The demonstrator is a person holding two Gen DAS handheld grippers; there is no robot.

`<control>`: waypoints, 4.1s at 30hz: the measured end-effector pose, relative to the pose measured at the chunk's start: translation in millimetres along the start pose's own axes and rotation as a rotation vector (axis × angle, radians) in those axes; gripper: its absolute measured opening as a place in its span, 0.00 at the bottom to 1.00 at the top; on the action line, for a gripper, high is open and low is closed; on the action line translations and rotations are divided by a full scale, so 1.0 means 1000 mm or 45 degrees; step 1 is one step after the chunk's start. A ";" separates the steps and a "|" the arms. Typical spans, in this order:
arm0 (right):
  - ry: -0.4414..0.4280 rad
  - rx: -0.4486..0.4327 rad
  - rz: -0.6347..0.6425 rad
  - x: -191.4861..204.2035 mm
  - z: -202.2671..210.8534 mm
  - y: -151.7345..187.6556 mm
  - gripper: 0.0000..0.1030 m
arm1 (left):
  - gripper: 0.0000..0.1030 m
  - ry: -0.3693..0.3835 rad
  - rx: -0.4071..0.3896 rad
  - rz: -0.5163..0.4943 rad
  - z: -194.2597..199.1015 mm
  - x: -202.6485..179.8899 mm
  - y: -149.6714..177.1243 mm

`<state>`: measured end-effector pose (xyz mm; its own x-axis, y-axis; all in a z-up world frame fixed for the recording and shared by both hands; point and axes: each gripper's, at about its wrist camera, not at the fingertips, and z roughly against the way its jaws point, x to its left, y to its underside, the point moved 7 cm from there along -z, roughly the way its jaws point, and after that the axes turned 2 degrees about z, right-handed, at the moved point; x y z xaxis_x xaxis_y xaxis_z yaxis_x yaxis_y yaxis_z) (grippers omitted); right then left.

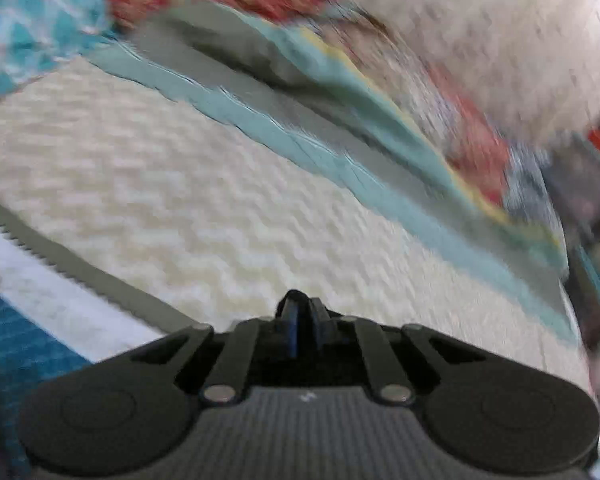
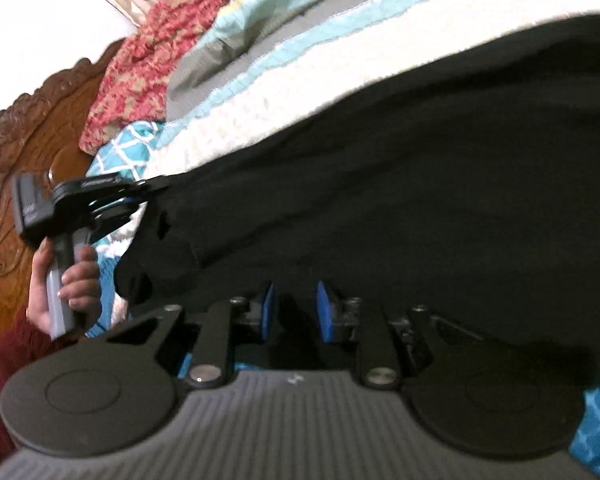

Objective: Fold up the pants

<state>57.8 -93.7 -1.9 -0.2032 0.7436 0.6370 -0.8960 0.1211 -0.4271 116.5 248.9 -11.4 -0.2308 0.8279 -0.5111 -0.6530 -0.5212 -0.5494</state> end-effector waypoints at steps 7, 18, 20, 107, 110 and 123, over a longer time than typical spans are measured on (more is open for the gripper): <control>0.112 0.075 0.065 -0.003 -0.027 0.008 0.27 | 0.29 -0.158 0.064 0.059 -0.012 0.018 0.015; -0.077 0.061 0.142 0.038 -0.044 -0.006 0.28 | 0.35 0.153 0.038 -0.255 0.053 -0.086 0.066; -0.102 0.259 0.108 0.033 -0.063 0.018 0.28 | 0.35 0.040 0.110 -0.370 0.040 -0.088 0.093; 0.507 -0.484 0.348 -0.100 0.132 -0.009 0.15 | 0.48 0.038 0.302 -0.295 0.052 -0.155 0.169; 0.601 -0.330 0.460 -0.095 0.082 0.012 0.21 | 0.48 0.049 0.310 -0.273 0.052 -0.145 0.172; 0.509 -0.385 0.536 -0.058 0.113 0.020 0.54 | 0.51 0.131 0.262 -0.143 0.065 -0.098 0.159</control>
<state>6.8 -209.0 25.3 -0.2977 0.9480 0.1128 -0.6093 -0.0977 -0.7869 -11.4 98.7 -5.9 -0.0806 0.8472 -0.5251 -0.8058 -0.3654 -0.4660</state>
